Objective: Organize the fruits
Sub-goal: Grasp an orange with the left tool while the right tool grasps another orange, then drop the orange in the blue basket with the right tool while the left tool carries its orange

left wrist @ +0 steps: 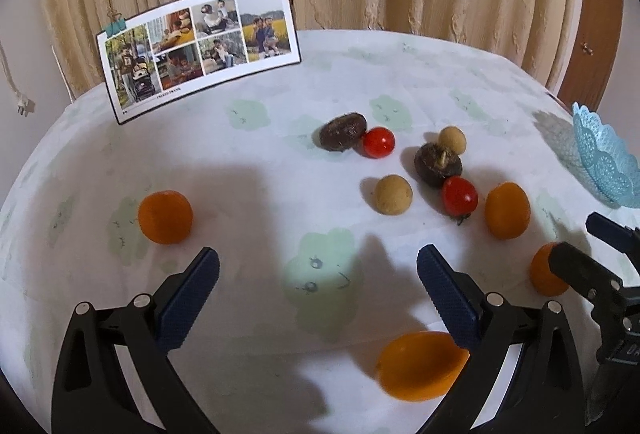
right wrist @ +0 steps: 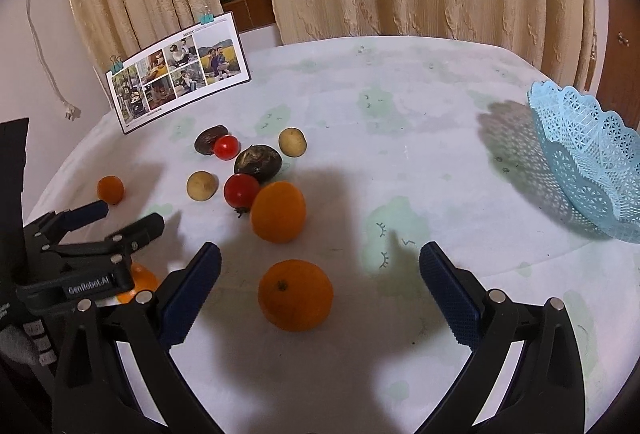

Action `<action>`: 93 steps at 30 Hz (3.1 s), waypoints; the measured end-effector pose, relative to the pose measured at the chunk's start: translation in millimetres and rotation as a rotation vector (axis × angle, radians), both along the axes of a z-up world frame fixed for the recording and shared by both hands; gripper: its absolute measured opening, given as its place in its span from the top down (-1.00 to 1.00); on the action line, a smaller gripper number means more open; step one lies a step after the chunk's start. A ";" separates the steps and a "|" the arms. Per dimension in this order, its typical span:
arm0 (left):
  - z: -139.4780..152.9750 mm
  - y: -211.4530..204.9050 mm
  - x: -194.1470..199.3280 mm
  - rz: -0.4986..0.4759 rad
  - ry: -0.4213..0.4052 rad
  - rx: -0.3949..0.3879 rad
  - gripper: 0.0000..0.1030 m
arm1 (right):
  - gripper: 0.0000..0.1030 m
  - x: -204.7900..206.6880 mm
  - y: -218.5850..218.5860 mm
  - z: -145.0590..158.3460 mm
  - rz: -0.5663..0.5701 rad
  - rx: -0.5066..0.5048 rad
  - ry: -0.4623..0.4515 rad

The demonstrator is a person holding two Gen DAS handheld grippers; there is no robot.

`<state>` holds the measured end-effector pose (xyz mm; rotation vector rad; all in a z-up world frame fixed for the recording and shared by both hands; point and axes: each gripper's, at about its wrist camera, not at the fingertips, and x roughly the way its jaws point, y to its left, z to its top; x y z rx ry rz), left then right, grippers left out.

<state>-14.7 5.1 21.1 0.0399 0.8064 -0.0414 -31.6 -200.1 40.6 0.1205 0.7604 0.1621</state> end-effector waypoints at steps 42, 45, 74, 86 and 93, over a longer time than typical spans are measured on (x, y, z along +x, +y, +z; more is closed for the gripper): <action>4.2 95.1 23.0 0.092 0.030 -0.116 0.23 | -0.40 1.9 0.5 -12.5 0.041 -0.022 0.071; 10.0 92.1 19.6 0.082 0.014 -0.114 0.23 | -0.19 2.8 2.3 -15.0 0.058 -0.026 0.089; 48.9 24.1 4.4 -0.046 -0.043 -0.089 0.23 | 0.21 -10.1 -150.9 42.1 -0.331 0.064 -0.123; 60.5 -36.0 7.4 -0.155 -0.050 -0.049 0.23 | 0.21 -1.3 -225.1 19.8 -0.484 0.055 -0.098; 70.1 -81.6 11.8 -0.245 -0.062 -0.032 0.23 | 0.05 -13.1 -239.6 22.1 -0.516 0.079 -0.146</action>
